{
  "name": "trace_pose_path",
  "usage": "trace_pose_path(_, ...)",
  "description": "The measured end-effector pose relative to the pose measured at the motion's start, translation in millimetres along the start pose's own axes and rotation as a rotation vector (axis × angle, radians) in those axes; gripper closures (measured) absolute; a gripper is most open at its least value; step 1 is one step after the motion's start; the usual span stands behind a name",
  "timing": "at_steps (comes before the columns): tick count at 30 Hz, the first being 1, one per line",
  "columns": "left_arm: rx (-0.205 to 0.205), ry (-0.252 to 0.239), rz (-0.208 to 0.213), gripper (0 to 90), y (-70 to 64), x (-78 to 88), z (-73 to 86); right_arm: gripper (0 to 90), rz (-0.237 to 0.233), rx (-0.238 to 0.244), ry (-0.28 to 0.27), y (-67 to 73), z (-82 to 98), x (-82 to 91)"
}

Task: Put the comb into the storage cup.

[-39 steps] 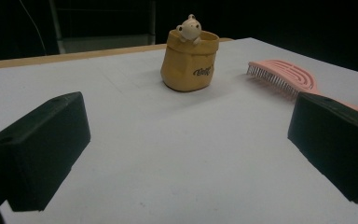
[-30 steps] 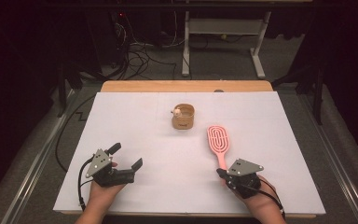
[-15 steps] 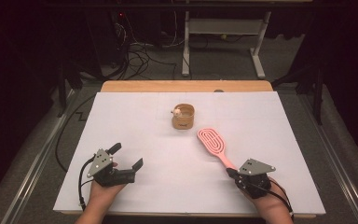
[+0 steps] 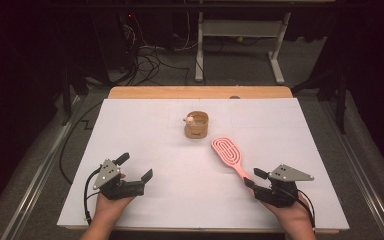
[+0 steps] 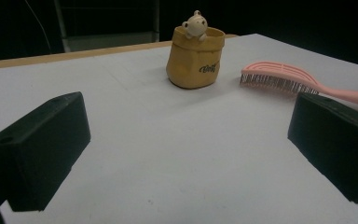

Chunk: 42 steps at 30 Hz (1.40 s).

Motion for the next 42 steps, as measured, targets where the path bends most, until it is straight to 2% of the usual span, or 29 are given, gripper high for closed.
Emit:
trace_pose_path(4, 0.000, 0.003, -0.002, 0.0, 0.3, -0.1, 0.4, 33.9, 0.007, -0.016, -0.014, -3.6, 0.7, -1.7)
trace_pose_path(7, -0.003, 0.007, -0.004, 0.0, 0.7, -0.5, 0.8, 20.1, 0.023, -0.030, -0.008, -5.4, 1.2, -3.8)
trace_pose_path(13, 0.002, 0.011, -0.012, 0.0, 1.7, 0.6, 1.0, 13.0, 0.038, -0.045, -0.010, -8.6, 2.5, -5.3)
trace_pose_path(18, 0.003, 0.017, -0.011, 0.0, 2.2, 0.7, 1.7, 0.4, 0.059, -0.063, -0.019, -10.3, 2.2, -6.3)
trace_pose_path(27, 0.000, 0.041, 0.007, 0.0, 0.1, -1.1, 2.3, 0.3, 0.087, -0.055, -0.037, -10.8, 2.7, -5.5)
trace_pose_path(31, -0.036, 0.044, -0.003, 0.0, -0.9, -1.6, 1.4, 0.3, 0.092, -0.058, -0.031, -10.6, 3.1, -7.7)
trace_pose_path(34, -0.047, 0.059, 0.001, 0.0, -0.9, -1.2, 1.2, 0.3, 0.098, -0.059, -0.033, -10.2, 2.3, -8.5)
trace_pose_path(39, -0.036, 0.054, -0.004, 0.0, -0.3, 0.1, 2.1, 0.3, 0.120, -0.042, -0.047, -8.4, -1.0, -9.9)
trace_pose_path(42, -0.016, 0.050, 0.002, 0.0, -0.7, 0.6, 1.9, 0.3, 0.124, -0.039, -0.035, -8.4, -1.7, -13.5)
Point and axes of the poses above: each handheld gripper's, and its own axes: x roughly backward along the jaws, z roughly out of its underside, y roughly to its left, the point moved 4 cm from there along -x, roughly forward along the jaws, and after that the axes turned 7 degrees about -x, right-handed, at the moved point
